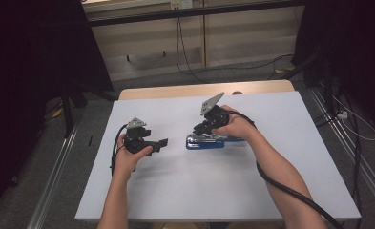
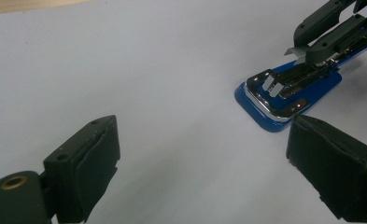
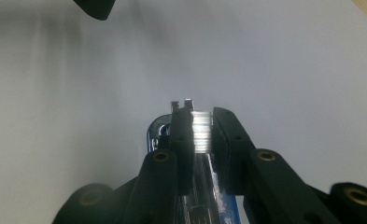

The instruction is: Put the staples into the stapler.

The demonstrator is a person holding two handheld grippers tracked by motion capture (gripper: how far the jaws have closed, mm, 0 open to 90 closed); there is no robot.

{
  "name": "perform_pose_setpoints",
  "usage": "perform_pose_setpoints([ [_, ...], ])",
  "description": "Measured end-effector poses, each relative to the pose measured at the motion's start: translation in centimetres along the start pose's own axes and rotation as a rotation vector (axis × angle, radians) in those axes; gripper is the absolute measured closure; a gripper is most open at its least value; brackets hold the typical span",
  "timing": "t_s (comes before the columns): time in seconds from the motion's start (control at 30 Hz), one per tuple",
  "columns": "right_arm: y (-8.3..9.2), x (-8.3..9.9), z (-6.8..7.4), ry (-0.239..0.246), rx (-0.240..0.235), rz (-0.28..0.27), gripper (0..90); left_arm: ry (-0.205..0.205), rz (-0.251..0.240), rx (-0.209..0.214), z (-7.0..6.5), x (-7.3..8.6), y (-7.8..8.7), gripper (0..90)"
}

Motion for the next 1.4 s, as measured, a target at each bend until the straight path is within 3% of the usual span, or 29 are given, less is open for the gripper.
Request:
perform_pose_setpoints([
  [0.77, -1.4, 0.1, 0.5, 0.028, -0.034, 0.029, 79.2, 0.012, 0.003, 0.000, 0.2, 0.1, 0.0, 9.9],
  [1.4, -1.1, 0.1, 0.5, 0.028, -0.040, 0.021, 79.1, 0.017, 0.004, -0.003, 0.2, 0.2, -0.1, 9.8],
])
Point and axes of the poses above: each handheld gripper's, and its own axes: y roughly backward along the jaws, x roughly out of its underside, z roughly to its left, the point moved 9 cm from there along -y, roughly forward along the jaws, and after that the axes turned 11 degrees about z, right-handed, at the moved point
